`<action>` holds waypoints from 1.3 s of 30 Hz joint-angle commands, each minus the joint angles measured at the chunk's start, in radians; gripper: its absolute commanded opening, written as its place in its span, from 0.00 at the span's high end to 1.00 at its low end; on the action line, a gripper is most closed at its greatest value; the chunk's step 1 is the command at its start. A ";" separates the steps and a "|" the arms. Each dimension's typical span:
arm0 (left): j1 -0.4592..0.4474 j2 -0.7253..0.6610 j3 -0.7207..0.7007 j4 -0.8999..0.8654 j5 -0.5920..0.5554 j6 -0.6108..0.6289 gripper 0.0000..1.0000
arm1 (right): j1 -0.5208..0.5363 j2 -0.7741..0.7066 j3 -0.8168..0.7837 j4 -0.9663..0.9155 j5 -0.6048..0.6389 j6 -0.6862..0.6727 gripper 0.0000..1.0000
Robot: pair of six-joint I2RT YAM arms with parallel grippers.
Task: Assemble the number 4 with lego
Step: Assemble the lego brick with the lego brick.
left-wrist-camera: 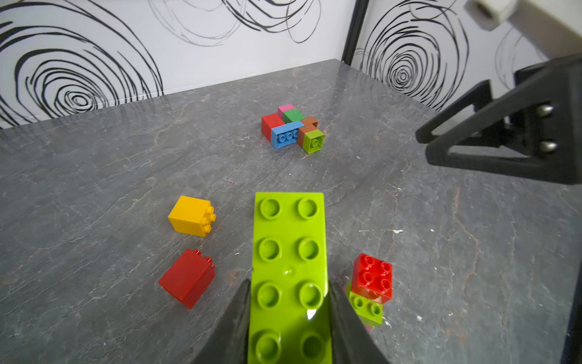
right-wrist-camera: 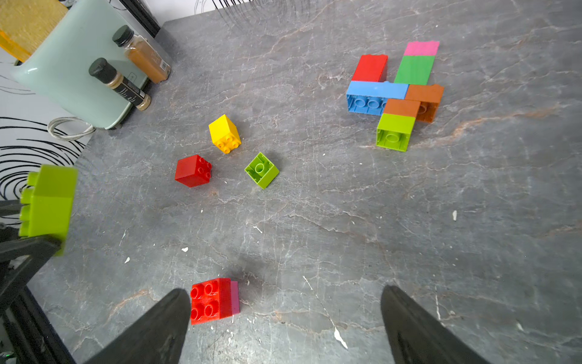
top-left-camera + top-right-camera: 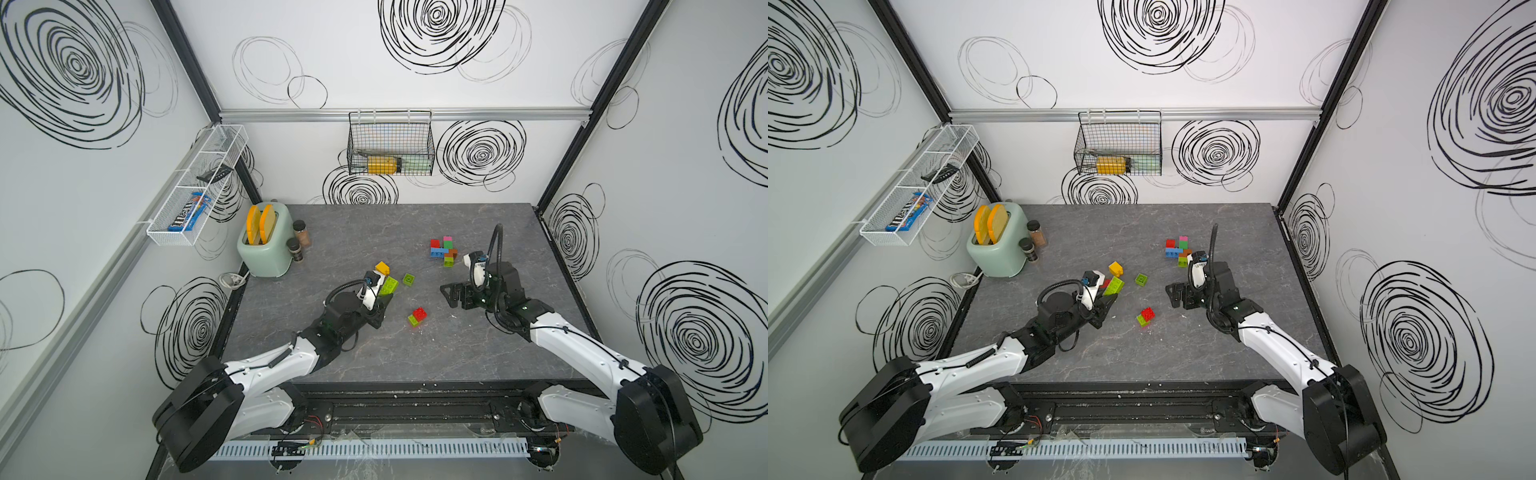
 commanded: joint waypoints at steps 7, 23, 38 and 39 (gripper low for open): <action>-0.060 -0.003 0.022 -0.172 0.247 0.285 1.00 | 0.018 0.066 0.000 0.043 -0.221 0.002 0.07; -0.078 0.176 0.113 -0.270 0.190 0.175 1.00 | 0.022 0.150 0.032 0.015 -0.307 0.014 0.26; -0.106 0.257 0.110 -0.172 0.136 0.167 1.00 | 0.050 0.241 0.087 -0.005 -0.379 -0.020 0.34; -0.106 0.256 0.108 -0.168 0.139 0.170 1.00 | 0.053 0.245 0.089 -0.006 -0.382 -0.021 0.35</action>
